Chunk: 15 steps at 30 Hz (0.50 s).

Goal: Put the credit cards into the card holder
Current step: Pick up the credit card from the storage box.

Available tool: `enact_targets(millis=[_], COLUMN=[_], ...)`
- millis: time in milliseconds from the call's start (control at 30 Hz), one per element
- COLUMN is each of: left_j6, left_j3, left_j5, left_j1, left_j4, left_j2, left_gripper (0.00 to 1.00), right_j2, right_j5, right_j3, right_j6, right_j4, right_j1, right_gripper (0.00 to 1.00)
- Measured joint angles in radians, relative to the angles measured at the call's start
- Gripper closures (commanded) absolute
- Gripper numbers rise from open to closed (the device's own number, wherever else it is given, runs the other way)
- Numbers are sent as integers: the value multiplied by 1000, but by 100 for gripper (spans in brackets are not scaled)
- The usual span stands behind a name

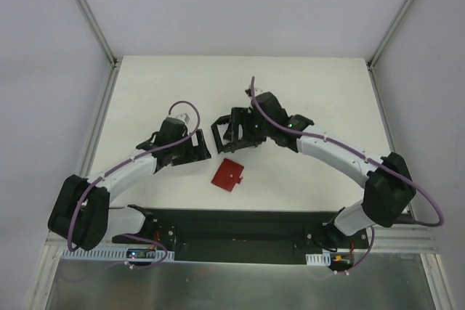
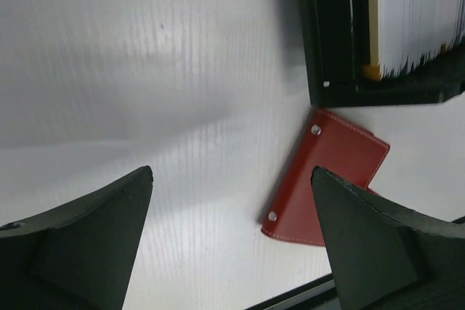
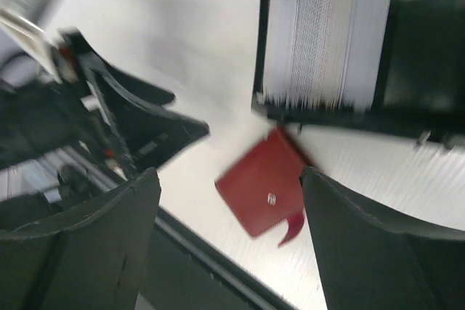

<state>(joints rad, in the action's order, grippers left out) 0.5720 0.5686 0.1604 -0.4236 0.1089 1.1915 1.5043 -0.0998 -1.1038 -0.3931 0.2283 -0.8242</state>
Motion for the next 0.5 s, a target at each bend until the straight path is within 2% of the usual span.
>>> enact_targets(millis=[67,133,233,367,500], left_j6=[2,6,16,17,20], left_j3=[48,100,157,210,243], left_j5=[-12,-16,-13,-11,-8], left_j1=[7,19,42,72,85], left_j4=[-5,-20,-42,-72,-95], left_j2=[64,133,209,290,363], left_gripper=[13,26,26,34,36], right_j2=[16,44,103,222,306], right_j5=[8,10,2,-33,-57], right_j3=[-97,-175,-235,-277,-288], right_j6=[41,74,112,150,167], right_j4=[24,43,76,128,163], right_j1=[36,77,124,159,161], right_gripper=[17,16,16,15,14])
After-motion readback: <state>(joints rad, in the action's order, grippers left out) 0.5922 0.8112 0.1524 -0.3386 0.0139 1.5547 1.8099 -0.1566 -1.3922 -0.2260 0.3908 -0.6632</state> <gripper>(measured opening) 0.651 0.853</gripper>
